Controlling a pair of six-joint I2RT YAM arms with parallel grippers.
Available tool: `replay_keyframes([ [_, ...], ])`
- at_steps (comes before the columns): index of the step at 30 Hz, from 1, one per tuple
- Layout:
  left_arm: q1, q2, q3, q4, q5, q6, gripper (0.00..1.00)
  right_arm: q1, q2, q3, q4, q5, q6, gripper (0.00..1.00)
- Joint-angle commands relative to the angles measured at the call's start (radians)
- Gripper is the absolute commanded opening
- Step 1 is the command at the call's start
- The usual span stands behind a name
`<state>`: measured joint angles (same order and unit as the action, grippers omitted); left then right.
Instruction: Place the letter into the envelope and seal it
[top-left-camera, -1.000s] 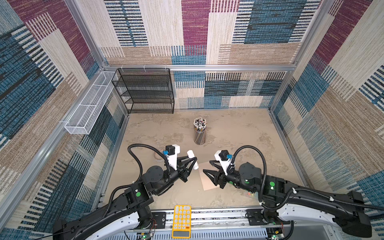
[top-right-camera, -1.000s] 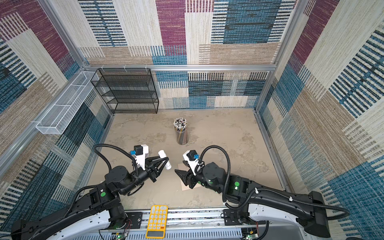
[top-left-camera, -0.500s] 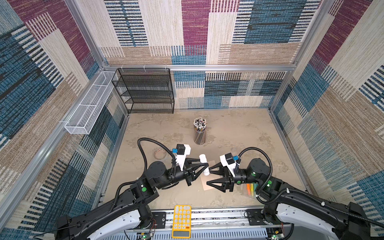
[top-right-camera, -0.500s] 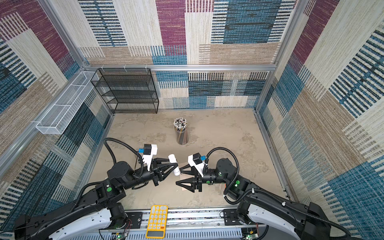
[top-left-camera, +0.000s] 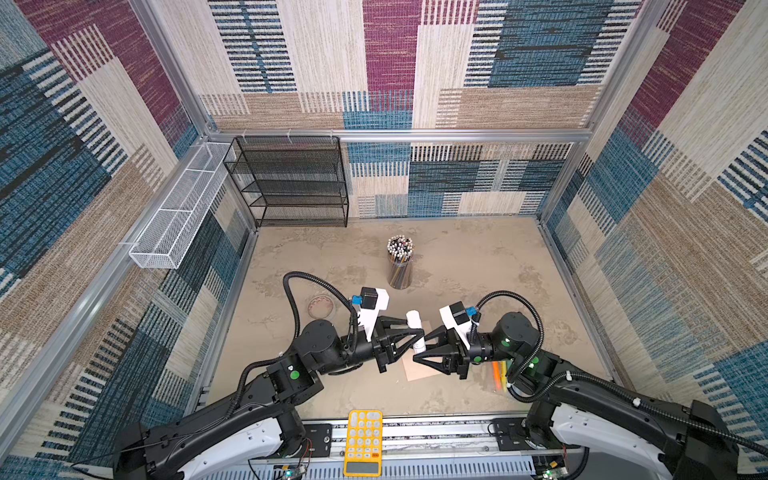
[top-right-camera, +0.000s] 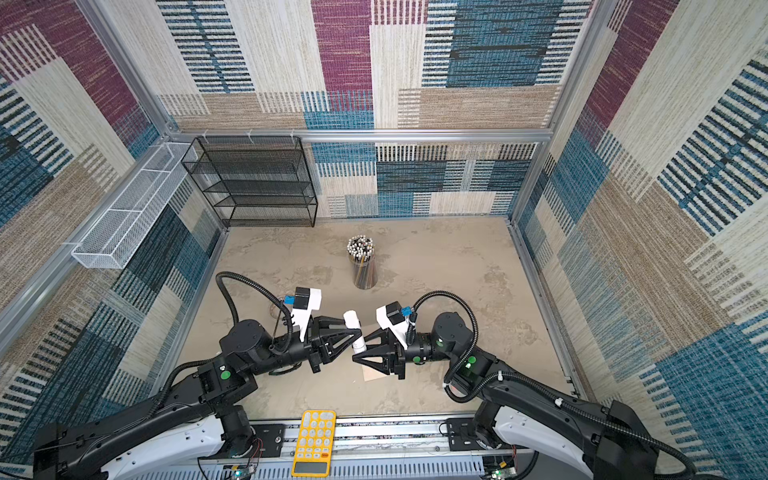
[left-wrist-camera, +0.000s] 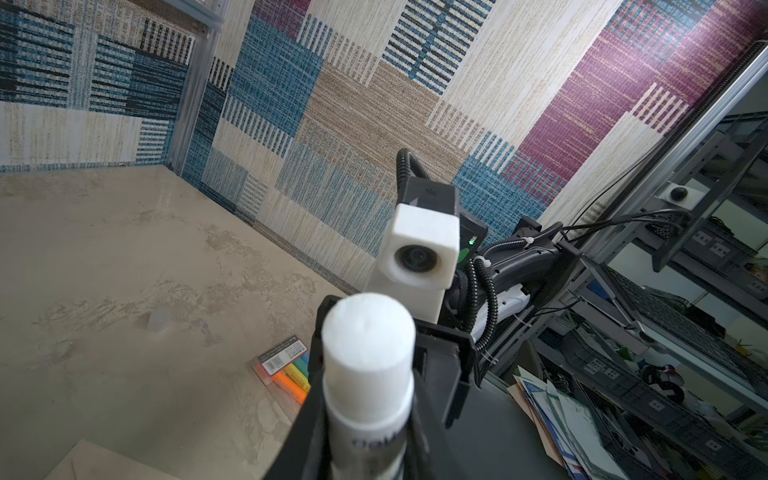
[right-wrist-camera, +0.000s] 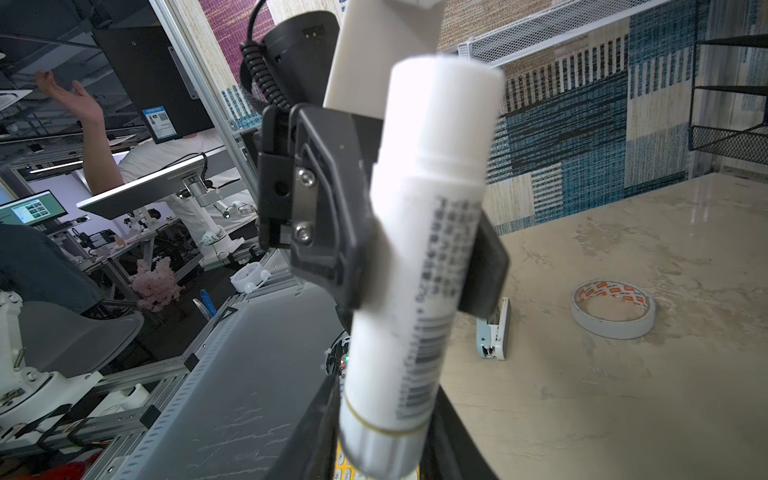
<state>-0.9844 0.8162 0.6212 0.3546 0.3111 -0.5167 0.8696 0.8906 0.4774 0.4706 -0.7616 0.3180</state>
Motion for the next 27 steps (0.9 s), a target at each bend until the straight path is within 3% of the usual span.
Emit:
replay_keyframes([
  [1, 0.002, 0.010, 0.013, 0.015, -0.026, 0.023, 0.00, 0.000, -0.002, 0.007, 0.036, -0.043, 0.012, 0.29],
  [12, 0.001, 0.044, 0.037, -0.066, -0.059, 0.053, 0.00, -0.002, -0.013, 0.018, 0.014, -0.024, 0.028, 0.22],
  [20, -0.002, 0.043, 0.028, -0.105, -0.109, 0.067, 0.00, -0.002, -0.046, 0.027, -0.004, -0.006, 0.052, 0.29],
  [27, -0.006, 0.055, 0.035, -0.123, -0.128, 0.078, 0.00, -0.001, -0.051, 0.031, -0.013, 0.009, 0.056, 0.28],
])
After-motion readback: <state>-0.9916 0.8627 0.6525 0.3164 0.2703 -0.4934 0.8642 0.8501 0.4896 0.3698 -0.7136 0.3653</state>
